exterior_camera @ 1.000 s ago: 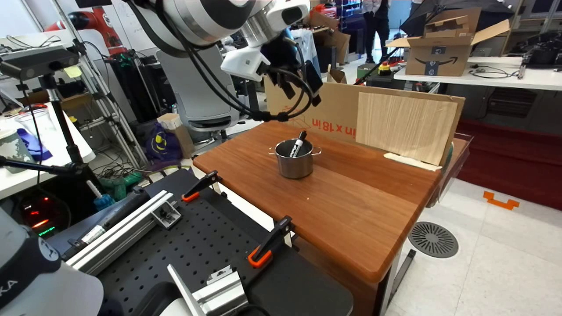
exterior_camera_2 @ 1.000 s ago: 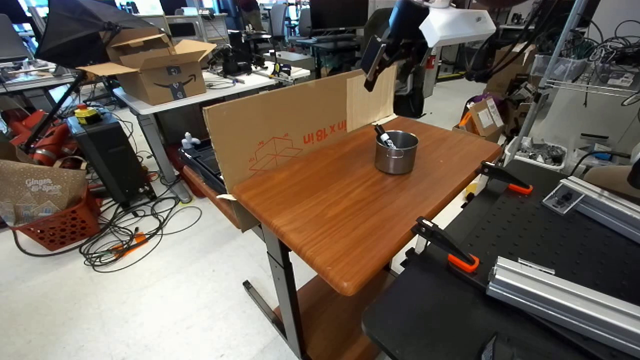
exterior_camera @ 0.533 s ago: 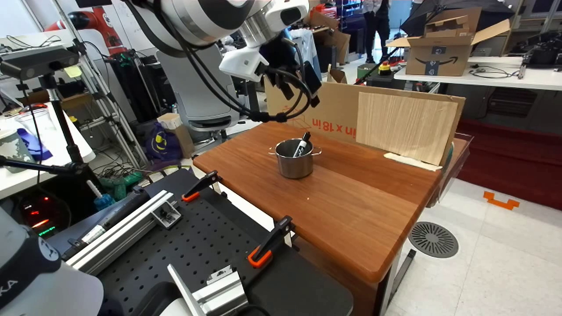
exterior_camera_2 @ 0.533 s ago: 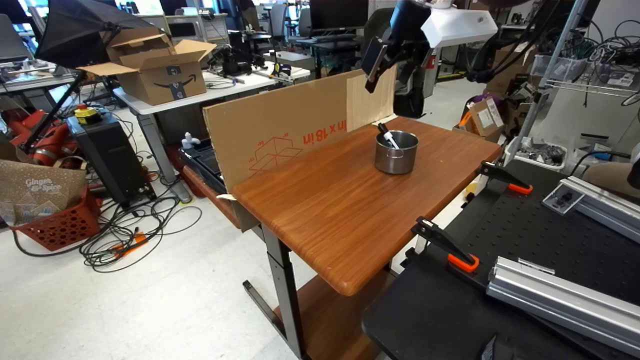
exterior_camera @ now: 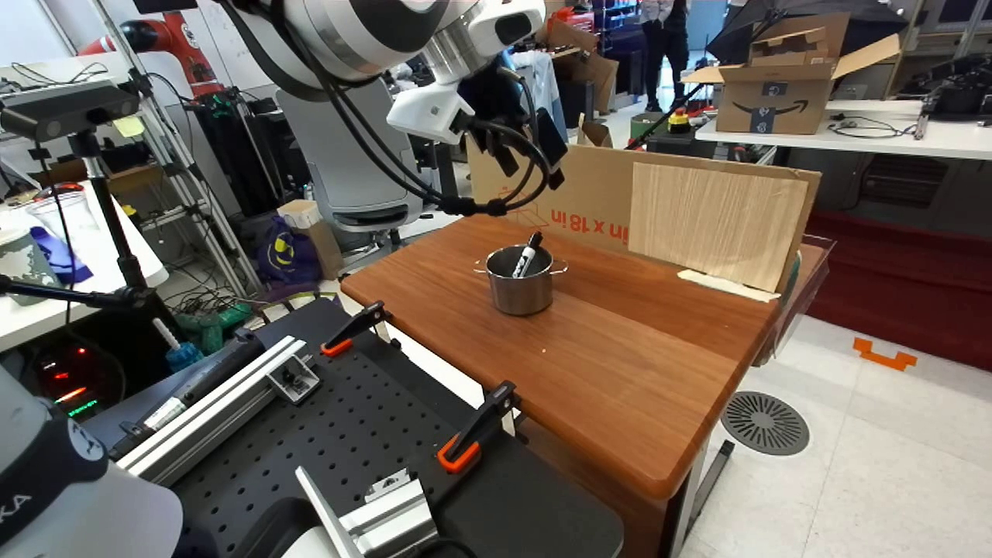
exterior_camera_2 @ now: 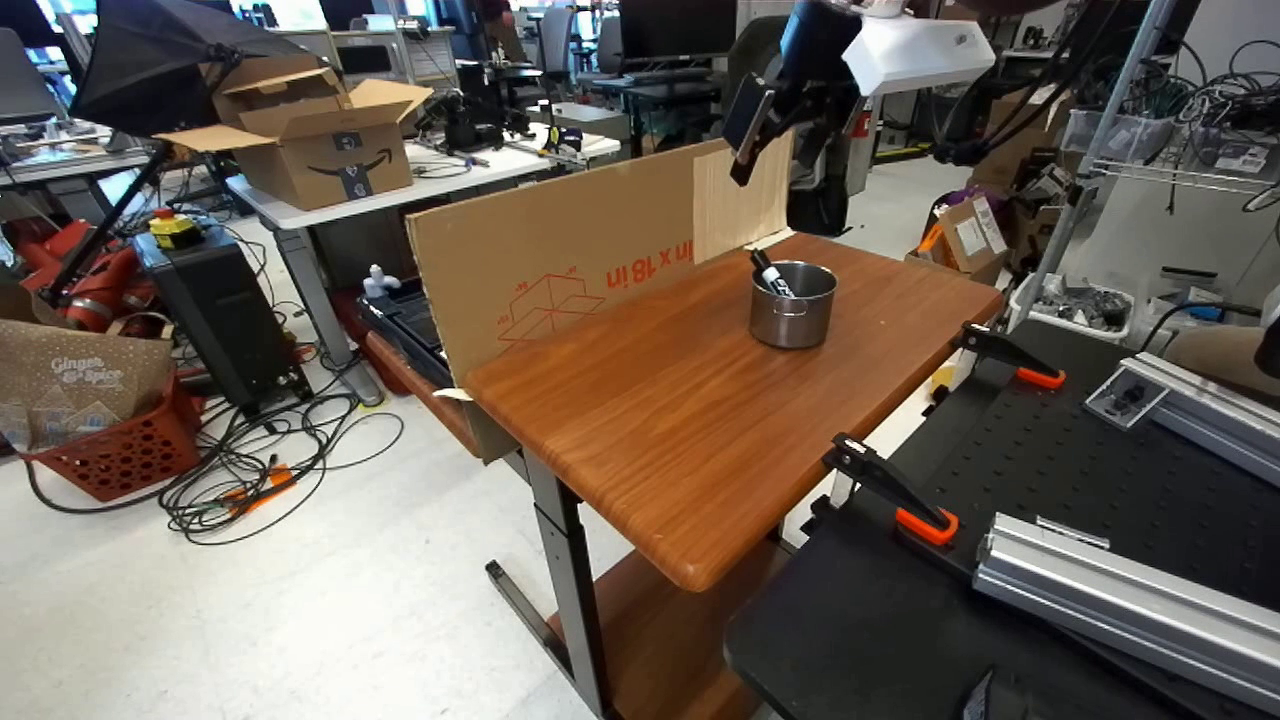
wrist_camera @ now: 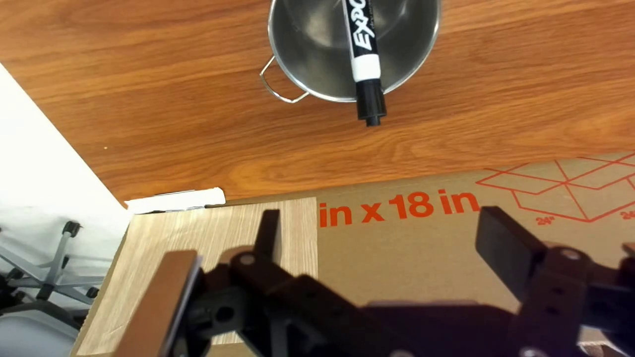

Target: Put the marker in the pot

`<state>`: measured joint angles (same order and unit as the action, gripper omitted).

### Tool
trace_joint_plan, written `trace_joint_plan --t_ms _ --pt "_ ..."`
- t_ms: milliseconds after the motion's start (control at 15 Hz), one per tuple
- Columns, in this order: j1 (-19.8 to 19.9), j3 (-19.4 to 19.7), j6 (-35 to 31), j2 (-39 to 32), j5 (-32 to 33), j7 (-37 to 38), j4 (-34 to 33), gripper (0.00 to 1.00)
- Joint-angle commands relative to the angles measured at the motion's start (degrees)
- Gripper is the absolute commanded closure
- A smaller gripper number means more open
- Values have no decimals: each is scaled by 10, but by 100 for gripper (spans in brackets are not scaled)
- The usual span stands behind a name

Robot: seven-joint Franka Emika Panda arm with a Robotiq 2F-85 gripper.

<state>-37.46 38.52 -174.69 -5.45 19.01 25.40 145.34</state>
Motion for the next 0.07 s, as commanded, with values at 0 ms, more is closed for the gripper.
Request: trace_joint_plan --t_ms 0 --pt "0 0 0 0 0 0 0 0"
